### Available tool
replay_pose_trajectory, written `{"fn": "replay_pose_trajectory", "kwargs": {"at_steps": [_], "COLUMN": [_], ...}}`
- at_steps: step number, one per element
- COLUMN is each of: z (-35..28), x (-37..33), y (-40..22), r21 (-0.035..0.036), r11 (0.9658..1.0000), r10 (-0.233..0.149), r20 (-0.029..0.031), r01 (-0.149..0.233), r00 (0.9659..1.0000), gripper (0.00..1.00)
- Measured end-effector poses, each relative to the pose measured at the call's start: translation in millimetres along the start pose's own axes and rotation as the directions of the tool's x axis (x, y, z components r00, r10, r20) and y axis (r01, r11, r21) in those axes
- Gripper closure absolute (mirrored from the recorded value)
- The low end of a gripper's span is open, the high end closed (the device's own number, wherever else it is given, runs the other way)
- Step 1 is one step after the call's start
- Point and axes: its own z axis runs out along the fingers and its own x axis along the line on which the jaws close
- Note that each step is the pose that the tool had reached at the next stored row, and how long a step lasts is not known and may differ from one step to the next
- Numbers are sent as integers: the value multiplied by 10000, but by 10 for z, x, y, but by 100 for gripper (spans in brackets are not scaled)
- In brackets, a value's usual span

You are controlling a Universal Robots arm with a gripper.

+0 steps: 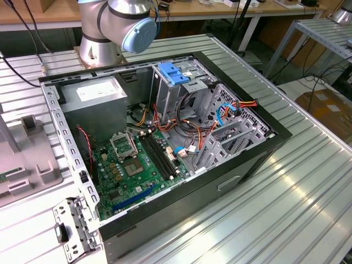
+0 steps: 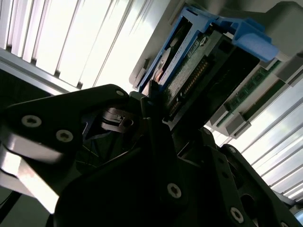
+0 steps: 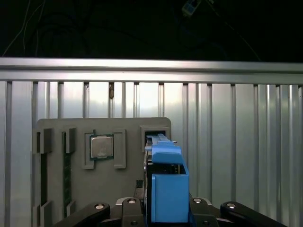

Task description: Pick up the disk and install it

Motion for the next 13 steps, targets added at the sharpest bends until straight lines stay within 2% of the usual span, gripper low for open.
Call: {"fn": "replay_pose_trajectory", "kwargs": {"at_steps": [13], "z": [-63], "x": [-3], "y": [3], "r21": [2], "r11": [10000], "r10": [0], "r20": [1], "r01": [0], "r00": [10000], "gripper": [64]}}
